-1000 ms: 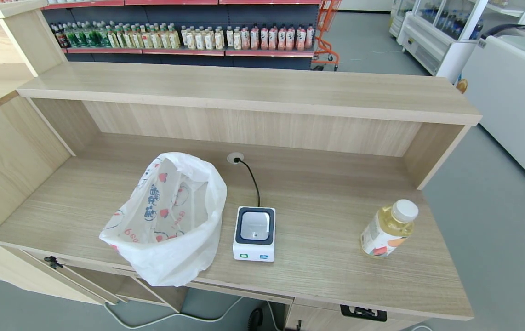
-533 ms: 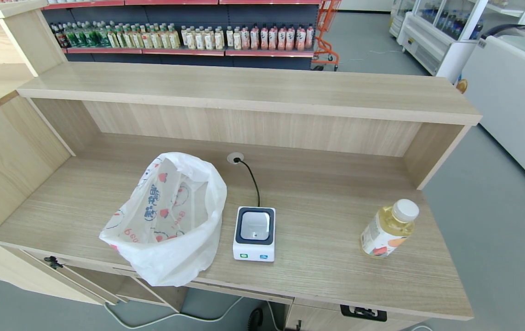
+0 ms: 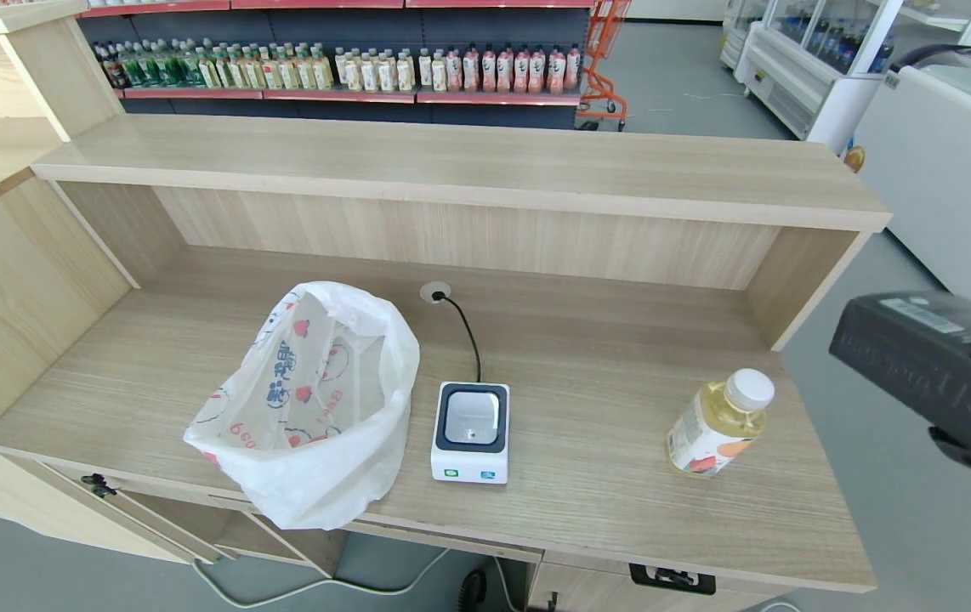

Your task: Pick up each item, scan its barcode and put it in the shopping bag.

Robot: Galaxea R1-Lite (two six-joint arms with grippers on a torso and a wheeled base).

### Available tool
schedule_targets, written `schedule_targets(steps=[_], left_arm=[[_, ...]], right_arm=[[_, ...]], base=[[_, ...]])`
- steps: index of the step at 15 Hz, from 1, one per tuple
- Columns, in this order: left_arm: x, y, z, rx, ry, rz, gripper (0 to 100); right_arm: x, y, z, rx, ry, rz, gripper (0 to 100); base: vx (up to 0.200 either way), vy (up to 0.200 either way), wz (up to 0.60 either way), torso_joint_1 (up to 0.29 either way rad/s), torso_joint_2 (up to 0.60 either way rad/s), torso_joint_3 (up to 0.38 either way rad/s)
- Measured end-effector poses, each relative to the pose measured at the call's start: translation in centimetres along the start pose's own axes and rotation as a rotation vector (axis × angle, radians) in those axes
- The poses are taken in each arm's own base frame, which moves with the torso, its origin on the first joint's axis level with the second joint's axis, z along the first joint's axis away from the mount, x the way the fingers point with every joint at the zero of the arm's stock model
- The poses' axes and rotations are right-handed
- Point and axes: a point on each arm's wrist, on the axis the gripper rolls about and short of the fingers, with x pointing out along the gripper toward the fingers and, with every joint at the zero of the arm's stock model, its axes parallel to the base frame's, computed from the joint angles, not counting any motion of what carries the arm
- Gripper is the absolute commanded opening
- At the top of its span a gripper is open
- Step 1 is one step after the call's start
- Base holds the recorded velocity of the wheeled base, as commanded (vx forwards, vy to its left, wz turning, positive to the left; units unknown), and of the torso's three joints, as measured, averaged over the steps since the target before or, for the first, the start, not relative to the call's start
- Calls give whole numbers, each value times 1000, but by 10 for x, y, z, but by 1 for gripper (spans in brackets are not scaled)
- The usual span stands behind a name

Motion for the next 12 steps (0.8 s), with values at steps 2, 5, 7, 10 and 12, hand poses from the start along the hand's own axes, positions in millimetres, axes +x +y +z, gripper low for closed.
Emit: schedule_targets(steps=[2,5,7,10,12], left_arm=[[0,0,0,0,0,0,100],[0,0,0,0,0,0,100],[0,0,0,0,0,0,100],[0,0,0,0,0,0,100],[0,0,0,0,0,0,100]], right_arm=[[-9,10,-6,463,162,117,0],[-17,-11,0,962,175,96,0],[-17,-23,2,1302,132,50,0],[-7,-22,-4,1680,23,-70,0],[2,1,-12,1853,42,-108,0]], base=[[0,0,0,0,0,0],[0,0,0,0,0,0],[0,0,0,0,0,0],[0,0,0,0,0,0],[0,0,0,0,0,0]])
